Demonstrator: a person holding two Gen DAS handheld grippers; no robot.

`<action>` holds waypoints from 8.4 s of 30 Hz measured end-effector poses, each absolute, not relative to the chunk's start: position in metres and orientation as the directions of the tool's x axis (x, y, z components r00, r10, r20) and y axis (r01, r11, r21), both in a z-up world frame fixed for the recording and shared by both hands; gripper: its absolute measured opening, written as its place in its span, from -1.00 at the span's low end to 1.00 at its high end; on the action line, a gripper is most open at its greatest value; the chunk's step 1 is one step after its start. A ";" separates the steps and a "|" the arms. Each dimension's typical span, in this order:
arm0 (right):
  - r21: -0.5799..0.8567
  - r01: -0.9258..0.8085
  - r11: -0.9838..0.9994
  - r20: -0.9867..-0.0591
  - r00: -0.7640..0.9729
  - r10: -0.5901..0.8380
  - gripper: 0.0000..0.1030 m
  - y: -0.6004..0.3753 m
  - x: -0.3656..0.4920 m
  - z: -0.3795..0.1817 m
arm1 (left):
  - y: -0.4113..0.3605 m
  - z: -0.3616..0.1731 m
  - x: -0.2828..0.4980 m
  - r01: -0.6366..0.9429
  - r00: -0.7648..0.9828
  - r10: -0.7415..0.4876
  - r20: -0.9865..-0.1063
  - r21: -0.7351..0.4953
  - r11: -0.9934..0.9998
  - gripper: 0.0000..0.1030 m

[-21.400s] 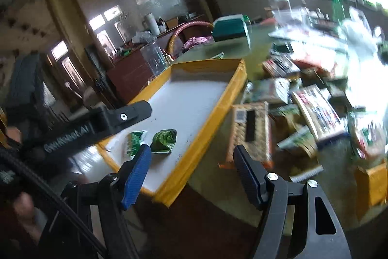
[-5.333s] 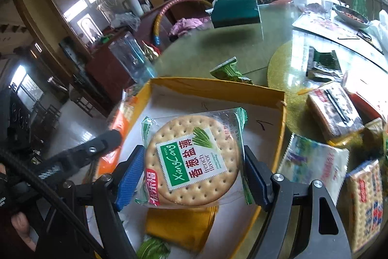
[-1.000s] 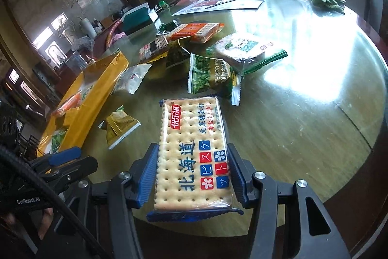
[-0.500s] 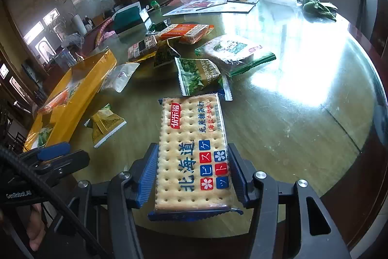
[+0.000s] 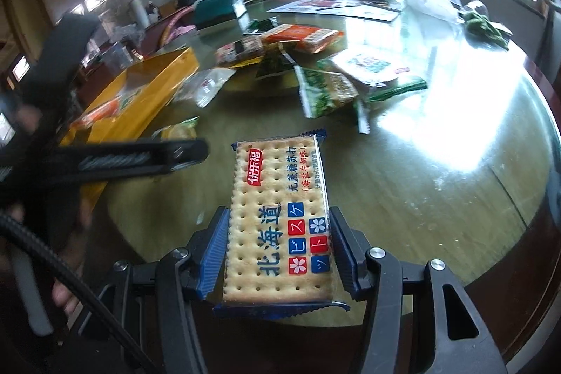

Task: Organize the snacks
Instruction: 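Lift the Hokkaido cracker pack with the right gripper while the left grasps the green-yellow snack bag, then carry both held snacks over the yellow tray, then lower both snacks into the tray and open both grippers, then withdraw both grippers from the yellow tray toward the snack pile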

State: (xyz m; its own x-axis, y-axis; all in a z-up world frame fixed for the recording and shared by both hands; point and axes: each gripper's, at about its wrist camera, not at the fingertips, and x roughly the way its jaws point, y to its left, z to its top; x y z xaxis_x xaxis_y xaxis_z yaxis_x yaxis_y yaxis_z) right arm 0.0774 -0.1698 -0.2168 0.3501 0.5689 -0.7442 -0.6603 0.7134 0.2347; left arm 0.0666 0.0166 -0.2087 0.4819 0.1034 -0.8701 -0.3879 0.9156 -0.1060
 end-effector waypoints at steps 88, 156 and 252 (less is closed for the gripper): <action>0.350 -0.778 0.523 -0.632 0.216 0.744 0.06 -0.027 0.036 -0.162 | 0.144 -0.155 -0.084 -0.572 0.669 0.198 -0.717 -0.326 0.753 -0.21; 0.511 -0.730 0.454 -0.609 0.066 0.791 0.11 0.043 0.062 -0.174 | 0.156 -0.177 -0.093 -0.571 0.595 0.233 -0.770 -0.200 0.796 -0.05; 0.474 -0.489 0.732 -0.683 0.321 0.656 0.47 -0.150 0.126 -0.201 | 0.041 -0.153 0.003 -0.328 0.674 0.032 -0.738 -0.259 0.908 0.54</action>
